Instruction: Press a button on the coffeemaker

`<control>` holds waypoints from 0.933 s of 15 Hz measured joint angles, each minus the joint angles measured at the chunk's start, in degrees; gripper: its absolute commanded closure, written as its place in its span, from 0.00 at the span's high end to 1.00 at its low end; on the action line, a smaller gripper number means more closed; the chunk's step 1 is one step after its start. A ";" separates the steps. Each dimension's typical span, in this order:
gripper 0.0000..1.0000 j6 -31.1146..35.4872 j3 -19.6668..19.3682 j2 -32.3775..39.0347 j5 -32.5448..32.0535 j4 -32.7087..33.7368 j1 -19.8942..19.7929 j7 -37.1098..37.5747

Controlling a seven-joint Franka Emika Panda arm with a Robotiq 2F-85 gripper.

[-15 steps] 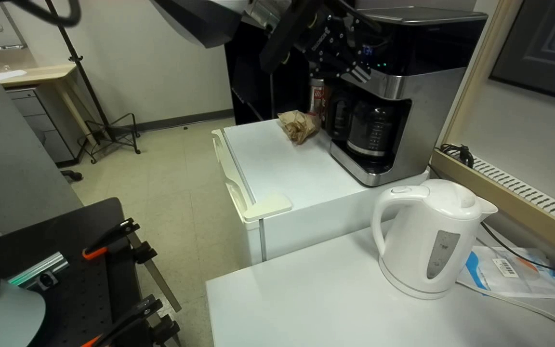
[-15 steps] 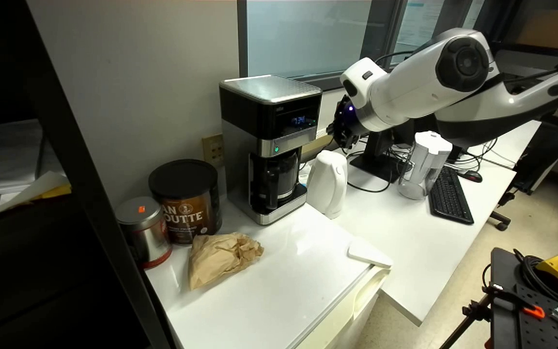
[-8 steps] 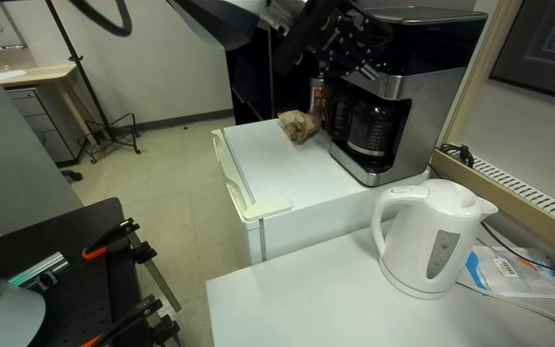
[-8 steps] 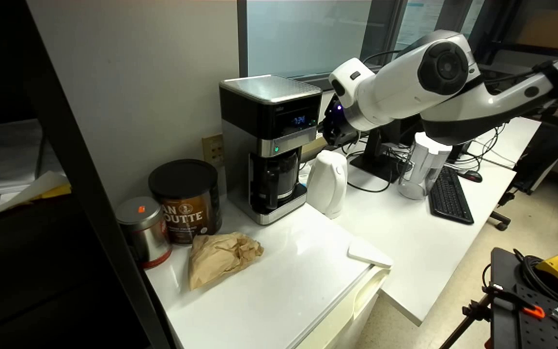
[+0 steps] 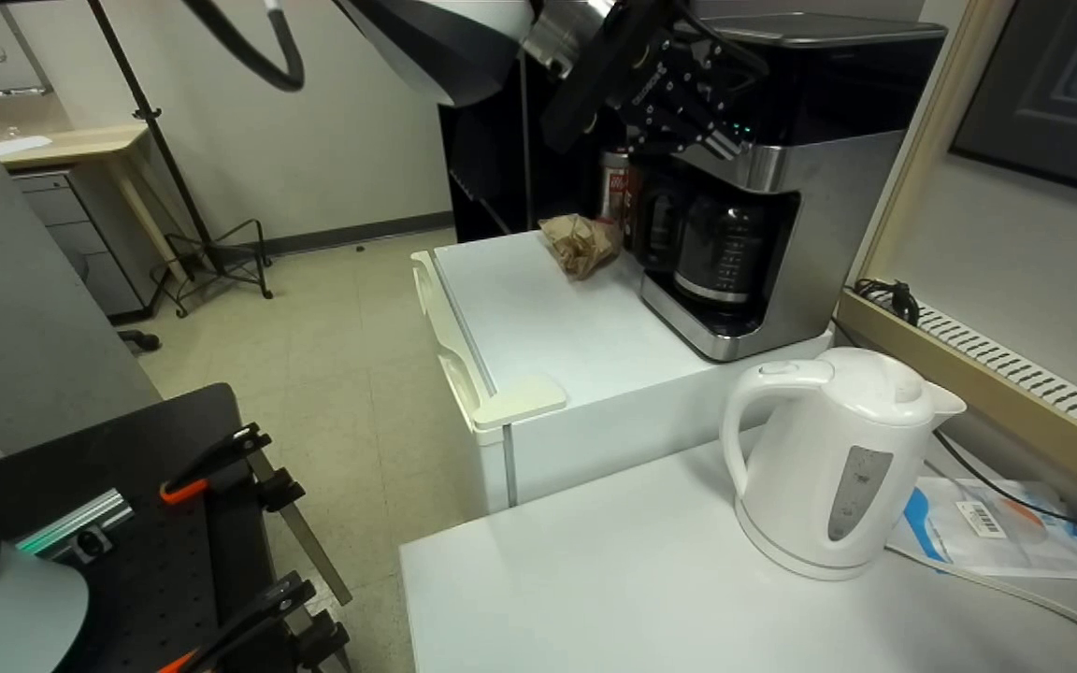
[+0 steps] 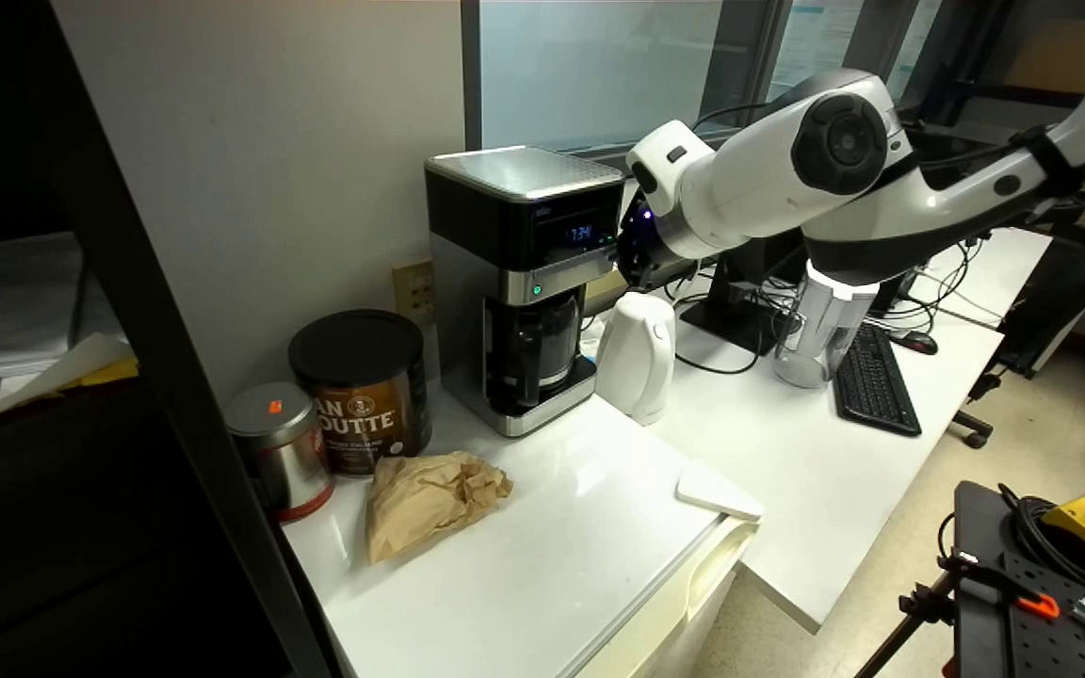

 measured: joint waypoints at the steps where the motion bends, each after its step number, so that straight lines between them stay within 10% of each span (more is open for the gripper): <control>1: 0.00 0.00 0.00 0.03 -0.64 0.01 0.00 0.48; 14: 0.00 -1.66 1.06 -2.92 -5.74 -4.68 1.19 2.20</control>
